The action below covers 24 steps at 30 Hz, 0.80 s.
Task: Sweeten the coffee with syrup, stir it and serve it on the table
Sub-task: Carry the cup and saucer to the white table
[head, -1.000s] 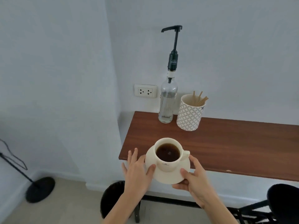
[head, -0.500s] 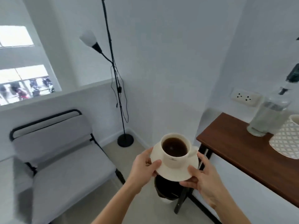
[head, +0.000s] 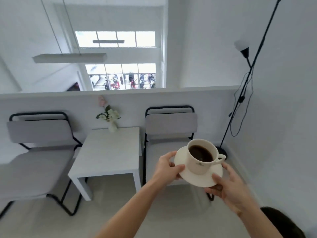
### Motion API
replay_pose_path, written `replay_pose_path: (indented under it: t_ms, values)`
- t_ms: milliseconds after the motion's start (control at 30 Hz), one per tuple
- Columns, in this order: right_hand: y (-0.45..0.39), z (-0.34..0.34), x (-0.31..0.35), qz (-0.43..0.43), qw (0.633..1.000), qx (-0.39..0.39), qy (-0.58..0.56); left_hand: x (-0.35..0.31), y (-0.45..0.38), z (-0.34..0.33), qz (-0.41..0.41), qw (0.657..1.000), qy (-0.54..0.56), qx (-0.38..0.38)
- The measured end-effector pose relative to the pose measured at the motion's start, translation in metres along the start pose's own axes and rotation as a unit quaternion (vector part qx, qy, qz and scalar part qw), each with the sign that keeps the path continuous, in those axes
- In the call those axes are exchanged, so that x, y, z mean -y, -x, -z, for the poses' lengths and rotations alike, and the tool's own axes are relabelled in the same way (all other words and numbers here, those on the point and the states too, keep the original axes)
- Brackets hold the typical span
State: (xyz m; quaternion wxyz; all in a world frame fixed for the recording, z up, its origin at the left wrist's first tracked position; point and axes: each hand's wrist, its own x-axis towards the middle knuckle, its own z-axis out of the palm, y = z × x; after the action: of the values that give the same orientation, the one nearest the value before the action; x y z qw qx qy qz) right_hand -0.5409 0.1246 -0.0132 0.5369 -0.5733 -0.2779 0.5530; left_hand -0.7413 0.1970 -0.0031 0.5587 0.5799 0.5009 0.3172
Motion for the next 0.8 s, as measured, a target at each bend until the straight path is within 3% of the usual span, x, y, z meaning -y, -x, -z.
replay_pose_path:
  t_ms: [367,800]
  values:
    - [-0.088,-0.234,-0.05,-0.061,0.986,0.146,0.052,0.073,-0.01,0.23,0.063,0.985,0.042,-0.153]
    - [-0.266,-0.432,-0.118,-0.077,0.971,0.203,0.102,0.155,-0.136,0.415,0.092,0.966,0.052,-0.237]
